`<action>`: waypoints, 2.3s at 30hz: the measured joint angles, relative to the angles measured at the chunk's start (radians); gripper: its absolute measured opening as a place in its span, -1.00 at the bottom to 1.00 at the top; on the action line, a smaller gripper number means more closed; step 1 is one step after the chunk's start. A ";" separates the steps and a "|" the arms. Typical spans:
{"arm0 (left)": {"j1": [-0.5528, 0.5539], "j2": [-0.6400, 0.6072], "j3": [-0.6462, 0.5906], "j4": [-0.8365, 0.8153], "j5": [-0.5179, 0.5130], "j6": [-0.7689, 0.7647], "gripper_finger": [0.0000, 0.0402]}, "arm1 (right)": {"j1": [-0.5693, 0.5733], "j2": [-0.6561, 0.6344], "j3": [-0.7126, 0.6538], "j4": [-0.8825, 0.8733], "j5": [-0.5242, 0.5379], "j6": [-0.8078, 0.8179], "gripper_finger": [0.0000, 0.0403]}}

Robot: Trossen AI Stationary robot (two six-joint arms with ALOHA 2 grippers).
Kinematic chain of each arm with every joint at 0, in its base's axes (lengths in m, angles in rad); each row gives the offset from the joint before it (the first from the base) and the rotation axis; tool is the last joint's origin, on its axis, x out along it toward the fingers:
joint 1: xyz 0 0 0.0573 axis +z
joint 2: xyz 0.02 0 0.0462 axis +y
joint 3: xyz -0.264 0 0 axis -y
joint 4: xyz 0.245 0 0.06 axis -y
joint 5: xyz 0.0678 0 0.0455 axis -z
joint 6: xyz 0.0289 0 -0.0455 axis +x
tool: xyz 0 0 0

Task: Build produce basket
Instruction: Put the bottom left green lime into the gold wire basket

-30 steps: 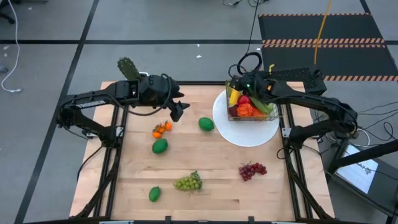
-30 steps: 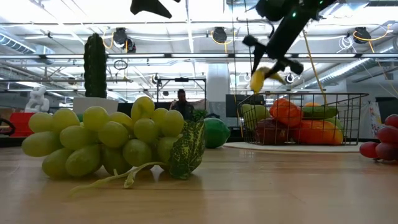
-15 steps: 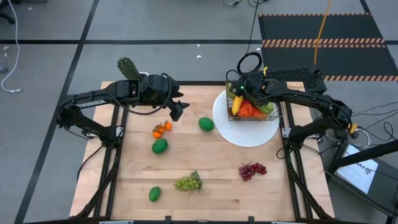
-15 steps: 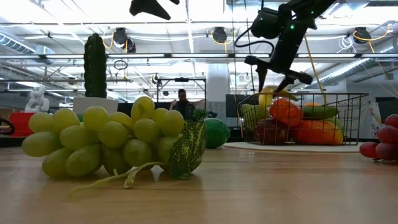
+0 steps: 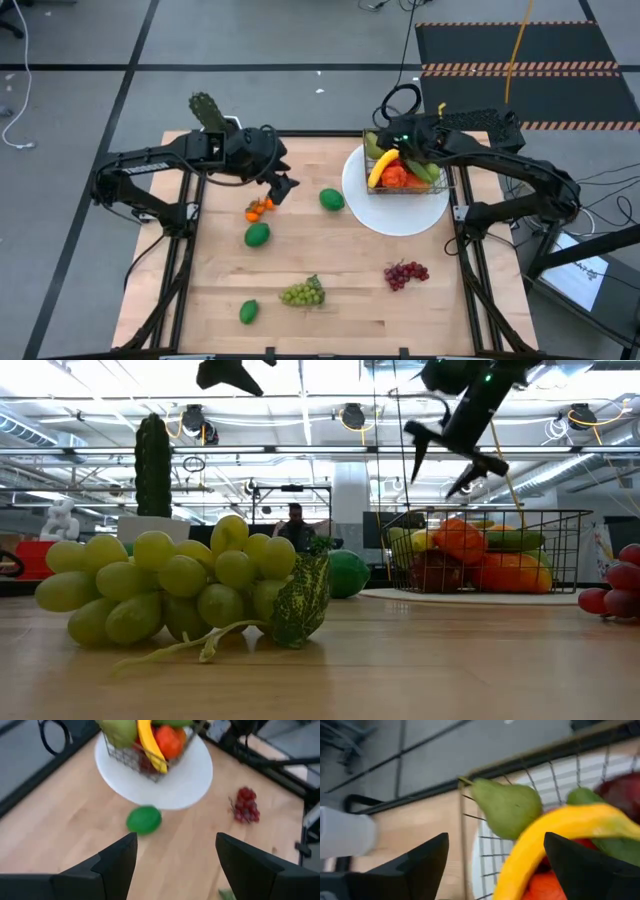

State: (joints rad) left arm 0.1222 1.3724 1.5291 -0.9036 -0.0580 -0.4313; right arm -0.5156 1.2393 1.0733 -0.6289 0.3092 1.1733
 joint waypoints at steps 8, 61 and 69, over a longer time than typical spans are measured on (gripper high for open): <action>-0.098 0.000 0.000 -0.077 -0.007 -0.051 0.35 | 0.030 -0.142 0.000 0.057 -0.008 -0.118 0.60; -0.821 0.097 -0.657 0.359 0.191 -1.456 0.35 | 0.400 -0.177 0.000 0.060 -0.052 -0.059 0.58; -0.849 0.192 -0.656 0.431 0.233 -1.500 0.35 | 0.400 -0.177 0.000 0.059 -0.052 -0.070 0.58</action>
State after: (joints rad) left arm -0.7272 1.5648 0.8730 -0.4727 0.1751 -1.9314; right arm -0.1158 1.0626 1.0733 -0.5697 0.2577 1.1031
